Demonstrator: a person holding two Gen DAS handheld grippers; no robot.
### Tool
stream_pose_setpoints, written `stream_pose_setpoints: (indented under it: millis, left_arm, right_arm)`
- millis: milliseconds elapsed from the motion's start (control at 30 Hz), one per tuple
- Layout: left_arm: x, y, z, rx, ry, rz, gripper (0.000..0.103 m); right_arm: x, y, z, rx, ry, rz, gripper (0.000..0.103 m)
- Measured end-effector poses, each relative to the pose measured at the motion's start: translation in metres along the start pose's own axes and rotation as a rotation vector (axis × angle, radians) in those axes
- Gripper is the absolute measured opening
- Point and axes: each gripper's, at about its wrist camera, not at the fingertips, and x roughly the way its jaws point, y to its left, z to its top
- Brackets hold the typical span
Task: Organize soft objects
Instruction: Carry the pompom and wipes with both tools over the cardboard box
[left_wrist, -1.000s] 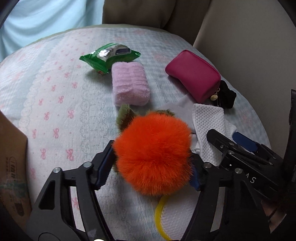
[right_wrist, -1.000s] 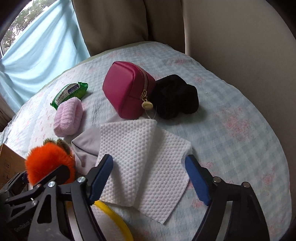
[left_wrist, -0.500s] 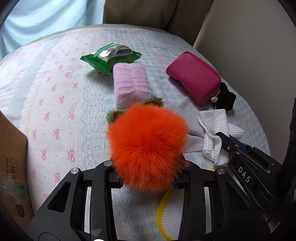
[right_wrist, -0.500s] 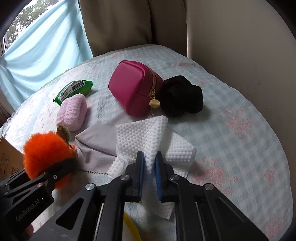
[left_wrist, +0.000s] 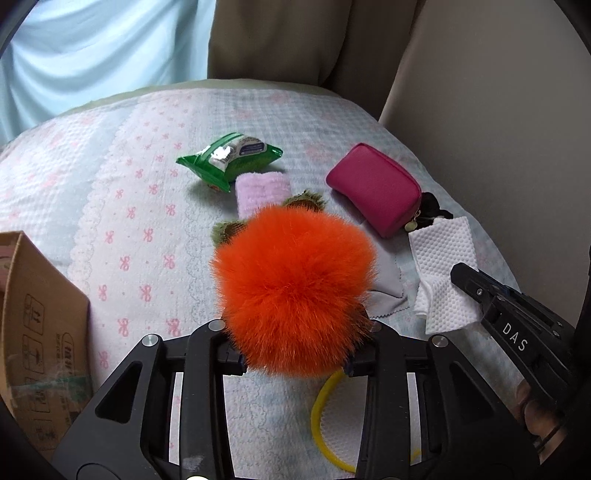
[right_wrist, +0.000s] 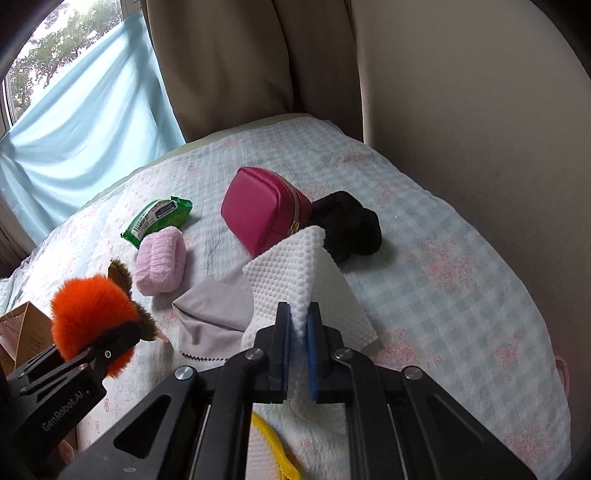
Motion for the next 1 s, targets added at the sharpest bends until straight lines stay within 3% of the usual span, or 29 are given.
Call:
stream_pose_setpoints:
  millis: [267,567,767,1000]
  left_arm:
    - [-0.057,-0.005,0.024,0.006,-0.078,-0.006,0.031]
    - [-0.165,0.009,0.069,-0.023,-0.161,-0.004,0.031]
    - [-0.237,0.045,0.092,-0.039,-0.195,0.013,0.031]
    - [-0.314,0.112,0.100,-0.014,-0.233,0.074,0.031]
  right_arm:
    - [-0.044,0.006,0.017,0.001,-0.063,-0.011,0.007]
    - [-0.127,0.038,0.054,-0.022,-0.134,-0.010,0.007]
    - [-0.187,0.089,0.079,-0.082,-0.153,0.007,0.007]
    - [-0.243,0.179,0.079,-0.157,-0.154,0.070,0.007]
